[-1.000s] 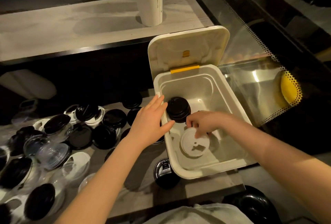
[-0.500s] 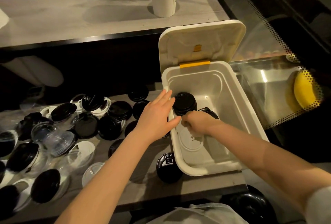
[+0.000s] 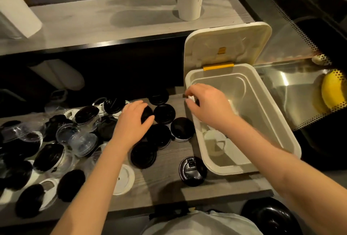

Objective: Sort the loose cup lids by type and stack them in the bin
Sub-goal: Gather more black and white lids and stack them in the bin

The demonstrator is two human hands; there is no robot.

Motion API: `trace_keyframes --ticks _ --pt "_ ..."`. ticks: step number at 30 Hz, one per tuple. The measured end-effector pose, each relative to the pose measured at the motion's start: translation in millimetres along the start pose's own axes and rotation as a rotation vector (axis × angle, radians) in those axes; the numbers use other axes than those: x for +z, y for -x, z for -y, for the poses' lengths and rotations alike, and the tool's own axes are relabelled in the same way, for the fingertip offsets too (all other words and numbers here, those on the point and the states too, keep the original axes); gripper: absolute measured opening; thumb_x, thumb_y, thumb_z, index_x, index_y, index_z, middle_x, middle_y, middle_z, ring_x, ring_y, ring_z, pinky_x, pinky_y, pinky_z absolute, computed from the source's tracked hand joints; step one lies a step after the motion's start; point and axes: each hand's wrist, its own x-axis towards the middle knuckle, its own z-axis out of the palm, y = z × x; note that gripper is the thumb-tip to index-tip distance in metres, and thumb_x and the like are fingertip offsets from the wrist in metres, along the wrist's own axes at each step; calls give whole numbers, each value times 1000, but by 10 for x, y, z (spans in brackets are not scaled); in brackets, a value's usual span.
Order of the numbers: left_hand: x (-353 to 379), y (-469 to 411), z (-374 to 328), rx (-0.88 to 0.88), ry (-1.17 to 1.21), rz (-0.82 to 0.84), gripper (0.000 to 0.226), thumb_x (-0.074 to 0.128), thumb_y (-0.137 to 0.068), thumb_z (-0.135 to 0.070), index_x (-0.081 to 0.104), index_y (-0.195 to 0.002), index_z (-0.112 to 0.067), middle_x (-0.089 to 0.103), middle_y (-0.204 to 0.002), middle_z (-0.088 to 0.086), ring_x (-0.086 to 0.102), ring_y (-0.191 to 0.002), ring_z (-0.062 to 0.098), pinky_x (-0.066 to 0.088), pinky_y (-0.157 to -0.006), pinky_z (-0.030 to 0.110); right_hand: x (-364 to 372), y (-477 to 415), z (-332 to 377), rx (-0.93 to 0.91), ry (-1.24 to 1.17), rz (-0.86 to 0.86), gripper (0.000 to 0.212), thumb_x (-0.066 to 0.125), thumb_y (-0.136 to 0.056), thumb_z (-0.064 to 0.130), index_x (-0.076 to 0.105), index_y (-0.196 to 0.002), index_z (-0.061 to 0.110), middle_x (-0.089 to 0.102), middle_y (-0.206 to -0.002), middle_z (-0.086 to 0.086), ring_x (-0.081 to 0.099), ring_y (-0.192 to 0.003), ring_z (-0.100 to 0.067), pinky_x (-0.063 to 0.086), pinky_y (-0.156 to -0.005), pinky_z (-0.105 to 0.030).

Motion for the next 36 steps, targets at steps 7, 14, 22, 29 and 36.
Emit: trace_keyframes --ticks 7,14,22,29,36 --pt "303 295 537 -162 -120 296 50 57 -90 -34 46 -132 -8 46 -132 11 36 -122 29 36 -99 37 538 204 634 -94 -14 176 24 50 -94 20 58 -113 7 57 -108 -10 53 -101 -27 48 -82 -40" --pt "623 427 681 -190 -173 569 72 62 -79 -53 37 -137 -19 38 -130 6 30 -125 27 34 -105 40 1211 658 434 271 370 890 45 50 -92 17 41 -136 10 47 -135 -12 50 -117 -33 49 -91 -42" --pt "699 421 692 -94 -219 509 80 65 -73 -59 38 -135 -17 38 -131 2 32 -125 23 35 -99 37 1390 892 296 347 487 898 73 65 -84 12 23 -144 9 24 -145 -14 37 -129 -33 44 -100 -43" --pt "774 493 683 -148 -139 422 87 76 -64 -56 33 -126 -13 41 -133 6 33 -128 24 36 -102 36 1391 827 251 402 254 768 92 83 -65 31 28 -138 19 25 -138 -8 37 -122 -31 47 -96 -43" --pt "746 516 712 -95 -47 312 66 66 -81 -44 39 -131 -12 31 -143 1 24 -134 21 29 -108 32 1379 734 251 430 -69 546 47 69 -82 18 43 -122 21 49 -127 -5 50 -117 -26 45 -93 -34"
